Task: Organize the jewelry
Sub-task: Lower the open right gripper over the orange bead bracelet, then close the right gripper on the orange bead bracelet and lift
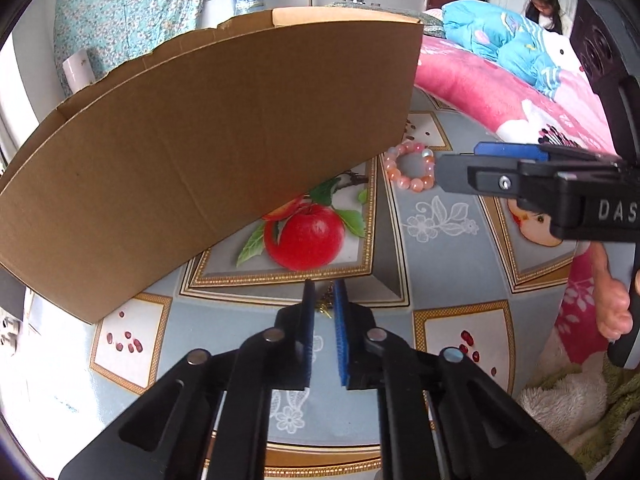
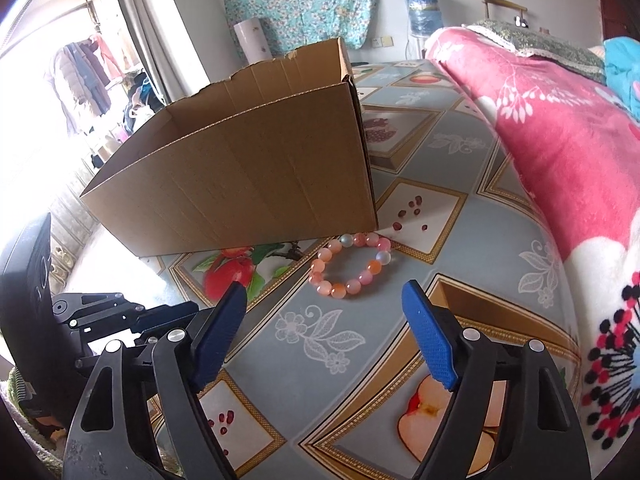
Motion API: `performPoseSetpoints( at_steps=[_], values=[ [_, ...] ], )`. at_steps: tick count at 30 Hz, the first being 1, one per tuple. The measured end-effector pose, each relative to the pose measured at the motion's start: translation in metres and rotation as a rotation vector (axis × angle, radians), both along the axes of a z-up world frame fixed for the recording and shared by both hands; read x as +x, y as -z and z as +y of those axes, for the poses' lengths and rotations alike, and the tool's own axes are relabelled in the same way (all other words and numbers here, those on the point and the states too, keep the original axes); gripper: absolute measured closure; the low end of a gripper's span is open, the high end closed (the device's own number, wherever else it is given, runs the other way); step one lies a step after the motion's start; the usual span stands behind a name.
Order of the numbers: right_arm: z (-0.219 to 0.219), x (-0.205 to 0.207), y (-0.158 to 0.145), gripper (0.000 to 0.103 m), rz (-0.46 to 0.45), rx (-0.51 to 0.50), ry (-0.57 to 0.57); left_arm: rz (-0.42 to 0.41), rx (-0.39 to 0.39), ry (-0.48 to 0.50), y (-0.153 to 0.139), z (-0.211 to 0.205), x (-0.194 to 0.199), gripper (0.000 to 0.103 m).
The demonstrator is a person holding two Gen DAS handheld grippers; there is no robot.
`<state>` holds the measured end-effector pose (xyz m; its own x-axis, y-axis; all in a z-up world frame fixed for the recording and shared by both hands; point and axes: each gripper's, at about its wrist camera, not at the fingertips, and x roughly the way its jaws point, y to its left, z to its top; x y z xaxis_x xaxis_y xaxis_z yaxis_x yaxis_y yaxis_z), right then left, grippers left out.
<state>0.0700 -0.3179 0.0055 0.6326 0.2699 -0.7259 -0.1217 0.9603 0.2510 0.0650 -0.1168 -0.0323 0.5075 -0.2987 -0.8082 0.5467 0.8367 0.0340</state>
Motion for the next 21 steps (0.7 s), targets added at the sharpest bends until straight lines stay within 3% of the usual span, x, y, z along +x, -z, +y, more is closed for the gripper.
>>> performPoseSetpoints(
  at_steps=[6,10,17,21],
  values=[
    [0.001,0.004,-0.004,0.034,-0.005,-0.003,-0.018,0.004,-0.004,-0.009,0.000,0.002,0.001,0.100],
    [0.009,0.010,-0.008,0.036,-0.006,-0.022,-0.059,0.050,-0.031,-0.073,-0.002,0.016,0.008,0.102],
    [0.027,0.034,0.004,0.058,0.071,-0.073,-0.123,0.104,-0.044,-0.191,-0.004,0.041,0.018,0.102],
    [0.032,0.044,0.011,0.064,0.116,-0.107,-0.130,0.111,-0.042,-0.227,-0.005,0.049,0.022,0.102]
  ],
)
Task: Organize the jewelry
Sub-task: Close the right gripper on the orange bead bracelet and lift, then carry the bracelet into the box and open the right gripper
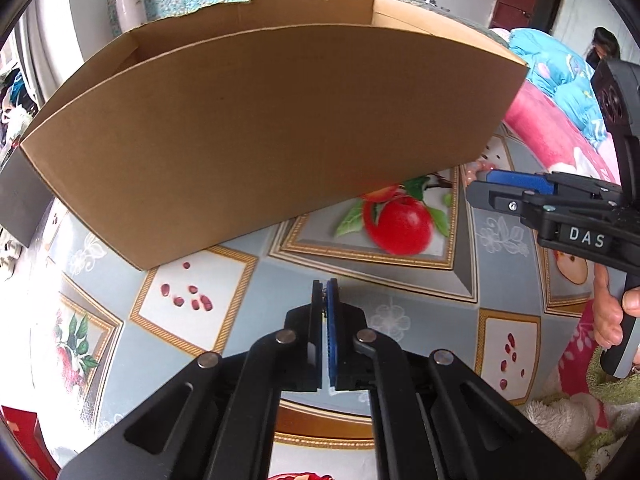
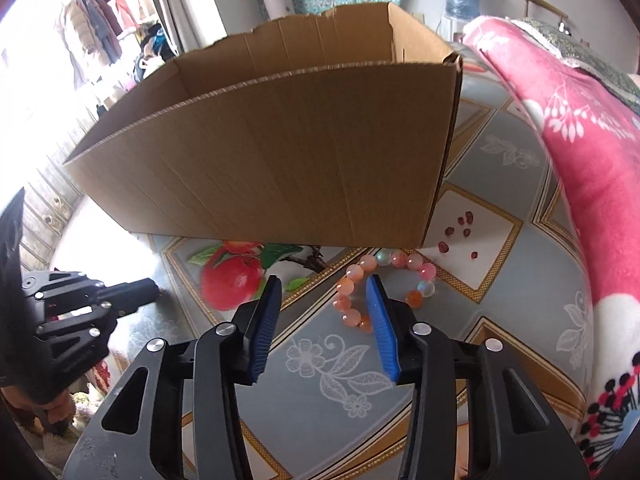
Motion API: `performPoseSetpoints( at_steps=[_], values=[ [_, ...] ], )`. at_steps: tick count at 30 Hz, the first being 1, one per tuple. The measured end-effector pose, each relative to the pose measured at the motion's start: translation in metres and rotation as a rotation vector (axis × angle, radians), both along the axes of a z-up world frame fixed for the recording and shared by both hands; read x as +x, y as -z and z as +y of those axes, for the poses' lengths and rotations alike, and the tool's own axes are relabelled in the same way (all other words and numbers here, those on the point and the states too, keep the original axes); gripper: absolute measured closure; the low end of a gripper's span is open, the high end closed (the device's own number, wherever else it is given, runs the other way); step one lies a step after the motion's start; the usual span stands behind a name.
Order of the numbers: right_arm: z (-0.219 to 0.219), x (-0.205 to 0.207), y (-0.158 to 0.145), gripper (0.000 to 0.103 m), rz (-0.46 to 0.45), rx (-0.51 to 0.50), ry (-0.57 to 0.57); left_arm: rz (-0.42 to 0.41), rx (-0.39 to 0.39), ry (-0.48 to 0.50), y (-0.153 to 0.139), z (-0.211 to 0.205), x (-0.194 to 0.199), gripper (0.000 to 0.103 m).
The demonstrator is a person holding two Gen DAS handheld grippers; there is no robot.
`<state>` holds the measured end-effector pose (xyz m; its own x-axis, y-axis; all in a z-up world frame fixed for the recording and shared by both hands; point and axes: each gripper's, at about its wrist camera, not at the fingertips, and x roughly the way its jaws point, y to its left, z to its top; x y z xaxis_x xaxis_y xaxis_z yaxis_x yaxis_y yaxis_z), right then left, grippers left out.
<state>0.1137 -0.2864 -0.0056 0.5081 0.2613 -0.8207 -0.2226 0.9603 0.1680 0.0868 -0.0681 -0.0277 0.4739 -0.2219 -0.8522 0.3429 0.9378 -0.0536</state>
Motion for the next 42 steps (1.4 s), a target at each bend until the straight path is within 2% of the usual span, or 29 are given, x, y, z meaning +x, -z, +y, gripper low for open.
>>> performPoseSetpoints(
  at_steps=[4,9,15,20,32,36,42],
  values=[
    [0.004,0.003,0.006,0.071,0.018,-0.058,-0.009,0.003,0.003,-0.011,-0.001,0.002,0.001,0.102],
    [0.014,0.002,0.005,0.093,0.007,-0.144,-0.028,0.002,0.007,-0.014,-0.002,0.006,0.003,0.102],
    [0.021,-0.007,0.003,0.095,0.005,-0.151,-0.033,0.003,0.009,-0.019,-0.001,0.001,0.006,0.102],
    [0.018,-0.012,-0.009,0.095,-0.008,-0.082,-0.015,0.004,0.006,-0.019,-0.001,0.002,0.006,0.102],
    [-0.015,-0.024,-0.042,0.096,-0.030,0.174,0.026,-0.006,0.008,-0.029,-0.001,0.008,0.003,0.102],
    [-0.012,-0.024,-0.048,0.096,-0.045,0.240,0.031,-0.018,0.013,-0.033,-0.001,0.011,0.002,0.102],
    [-0.020,-0.032,-0.067,0.096,-0.082,0.300,0.034,-0.072,-0.045,-0.011,-0.021,0.022,-0.011,0.102]
  ],
)
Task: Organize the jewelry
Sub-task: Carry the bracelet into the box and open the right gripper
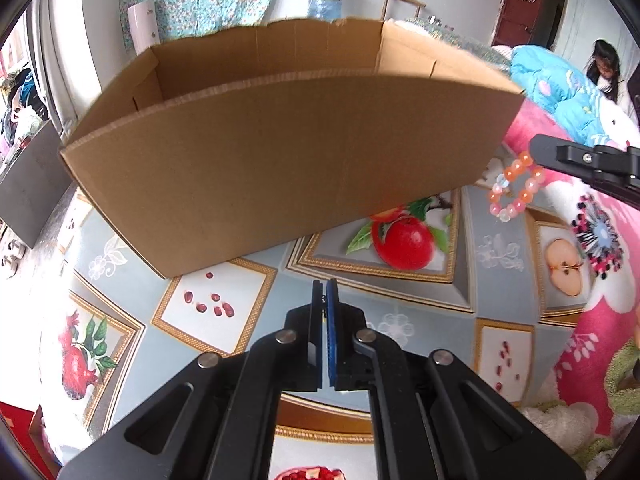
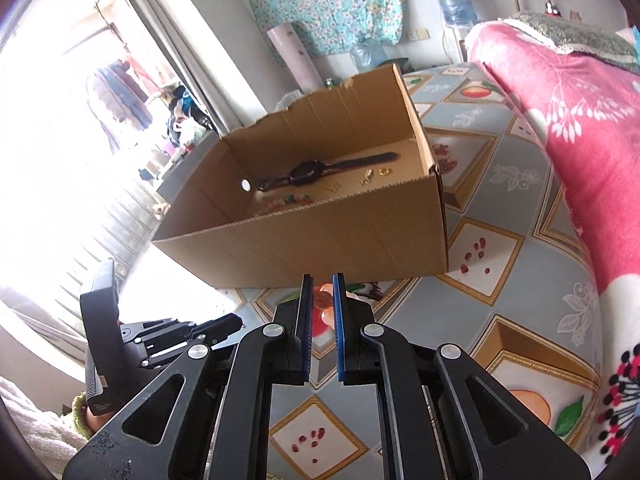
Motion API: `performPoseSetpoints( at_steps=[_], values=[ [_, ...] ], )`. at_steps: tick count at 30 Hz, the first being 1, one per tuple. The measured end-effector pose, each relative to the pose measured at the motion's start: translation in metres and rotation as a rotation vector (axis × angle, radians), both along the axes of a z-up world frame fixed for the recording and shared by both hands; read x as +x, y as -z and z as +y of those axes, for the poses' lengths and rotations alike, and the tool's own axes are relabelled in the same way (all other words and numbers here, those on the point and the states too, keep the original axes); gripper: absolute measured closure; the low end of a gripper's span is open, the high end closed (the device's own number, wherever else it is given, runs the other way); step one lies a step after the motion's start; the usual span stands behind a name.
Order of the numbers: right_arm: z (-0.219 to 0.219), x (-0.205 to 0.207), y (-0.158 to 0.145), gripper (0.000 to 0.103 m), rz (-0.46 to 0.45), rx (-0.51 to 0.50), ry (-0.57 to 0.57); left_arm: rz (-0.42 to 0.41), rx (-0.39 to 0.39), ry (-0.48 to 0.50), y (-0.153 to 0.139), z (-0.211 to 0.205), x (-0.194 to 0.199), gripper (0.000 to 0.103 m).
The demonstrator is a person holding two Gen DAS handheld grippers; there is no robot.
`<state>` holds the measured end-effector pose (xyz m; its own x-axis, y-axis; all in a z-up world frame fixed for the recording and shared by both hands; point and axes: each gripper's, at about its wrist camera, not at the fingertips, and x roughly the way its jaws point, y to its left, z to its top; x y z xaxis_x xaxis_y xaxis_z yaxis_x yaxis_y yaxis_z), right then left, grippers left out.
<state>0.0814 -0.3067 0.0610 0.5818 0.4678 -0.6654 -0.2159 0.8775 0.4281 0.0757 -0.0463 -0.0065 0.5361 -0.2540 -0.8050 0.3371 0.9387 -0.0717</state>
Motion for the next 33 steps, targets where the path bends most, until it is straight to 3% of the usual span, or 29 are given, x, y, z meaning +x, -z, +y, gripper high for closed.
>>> performPoseSetpoints(
  at_steps=[4,10,14,17,21,26,33],
  values=[
    [-0.002,-0.010,-0.024,0.096,-0.049,0.025,0.002,-0.056,-0.081,0.032,-0.034,0.014,-0.018,0.102],
    [0.000,-0.014,-0.076,0.096,-0.169,0.103,-0.038,-0.208,-0.175,0.082,-0.110,0.035,-0.037,0.102],
    [0.003,0.003,-0.112,0.096,-0.254,0.141,-0.090,-0.294,-0.210,0.091,-0.155,0.042,-0.022,0.102],
    [0.008,0.029,-0.125,0.096,-0.276,0.144,-0.124,-0.306,-0.210,0.076,-0.166,0.044,0.008,0.102],
    [0.015,0.079,-0.114,0.096,-0.207,0.136,-0.166,-0.169,-0.258,0.075,-0.149,0.042,0.062,0.102],
    [0.021,0.131,-0.063,0.096,-0.030,0.120,-0.202,0.118,-0.307,0.078,-0.087,0.030,0.125,0.102],
    [0.028,0.153,-0.012,0.095,0.144,0.079,-0.234,0.334,-0.265,0.096,-0.040,0.015,0.147,0.100]
  ],
)
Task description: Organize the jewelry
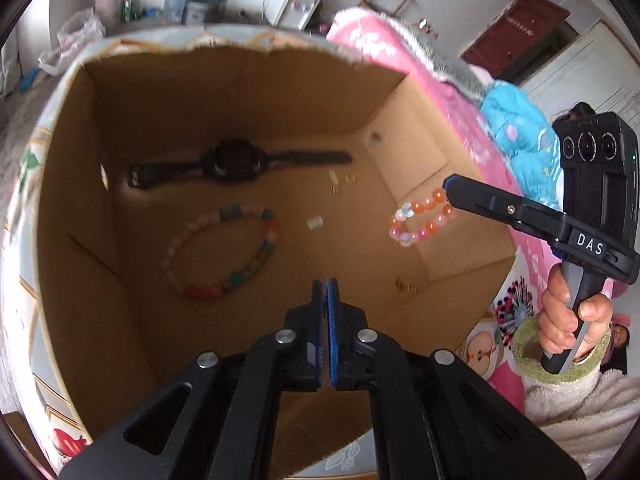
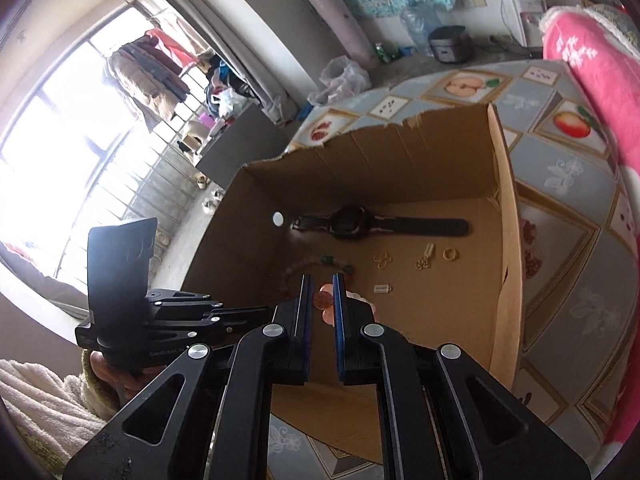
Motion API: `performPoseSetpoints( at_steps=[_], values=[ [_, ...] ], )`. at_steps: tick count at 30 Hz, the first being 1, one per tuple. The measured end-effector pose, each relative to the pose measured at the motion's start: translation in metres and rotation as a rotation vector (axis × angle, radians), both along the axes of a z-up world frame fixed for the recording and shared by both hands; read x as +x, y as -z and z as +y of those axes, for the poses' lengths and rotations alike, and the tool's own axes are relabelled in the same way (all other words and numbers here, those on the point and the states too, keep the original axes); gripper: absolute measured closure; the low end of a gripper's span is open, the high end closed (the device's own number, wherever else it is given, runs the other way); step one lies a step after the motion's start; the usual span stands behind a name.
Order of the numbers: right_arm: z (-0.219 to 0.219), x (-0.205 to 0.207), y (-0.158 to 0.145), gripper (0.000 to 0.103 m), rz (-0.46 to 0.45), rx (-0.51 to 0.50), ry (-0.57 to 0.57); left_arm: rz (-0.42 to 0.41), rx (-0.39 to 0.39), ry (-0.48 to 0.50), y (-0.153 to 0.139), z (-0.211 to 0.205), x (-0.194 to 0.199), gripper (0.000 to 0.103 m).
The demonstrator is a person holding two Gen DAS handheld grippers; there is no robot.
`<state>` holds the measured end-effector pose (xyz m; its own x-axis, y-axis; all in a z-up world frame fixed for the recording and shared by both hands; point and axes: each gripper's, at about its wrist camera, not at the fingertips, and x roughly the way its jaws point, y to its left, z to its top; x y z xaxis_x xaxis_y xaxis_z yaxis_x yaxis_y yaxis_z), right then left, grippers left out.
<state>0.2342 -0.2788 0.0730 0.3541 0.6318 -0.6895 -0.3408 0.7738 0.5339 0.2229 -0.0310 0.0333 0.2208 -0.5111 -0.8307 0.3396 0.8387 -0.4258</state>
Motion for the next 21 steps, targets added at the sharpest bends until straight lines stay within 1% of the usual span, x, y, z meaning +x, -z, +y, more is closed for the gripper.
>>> performPoseSetpoints(
  at_steps=[2,3,5,8,10,12,13,14,15,16,19,21],
  values=[
    [0.000,0.000,0.004,0.095,0.022,-0.006,-0.009,0.026,0.008,0.002,0.005,0.000,0.002,0.091],
    [0.000,0.000,0.006,0.095,0.031,-0.010,-0.013,0.019,0.011,0.010,0.005,0.000,0.002,0.088],
    [0.001,-0.001,0.006,0.095,0.046,-0.017,-0.018,0.002,0.012,0.009,0.002,0.000,-0.002,0.073],
    [0.006,0.000,0.009,0.095,0.079,-0.002,-0.045,-0.024,0.004,-0.014,-0.003,0.005,-0.005,0.069],
    [0.011,0.001,0.009,0.095,0.098,0.008,-0.067,-0.070,0.010,-0.046,-0.011,0.013,-0.011,0.066],
    [0.014,0.001,0.008,0.088,0.106,-0.010,-0.069,-0.120,0.011,-0.076,-0.021,0.019,-0.017,0.063],
    [0.014,0.001,0.007,0.085,0.107,-0.040,-0.060,-0.144,0.009,-0.091,-0.026,0.023,-0.020,0.061],
    [0.014,0.000,0.005,0.074,0.099,-0.069,-0.048,-0.170,0.010,-0.106,-0.030,0.026,-0.024,0.059],
    [0.013,-0.002,0.000,0.067,0.074,-0.108,-0.023,-0.188,0.011,-0.115,-0.034,0.028,-0.026,0.058],
    [0.011,-0.006,-0.006,0.066,0.044,-0.137,-0.003,-0.210,0.012,-0.122,-0.037,0.030,-0.030,0.055],
    [0.002,-0.017,-0.019,0.064,-0.011,-0.166,0.037,-0.267,0.041,-0.138,-0.045,0.033,-0.039,0.049],
    [-0.007,-0.027,-0.028,0.059,-0.049,-0.175,0.080,-0.296,0.056,-0.143,-0.049,0.035,-0.045,0.046]
  ],
)
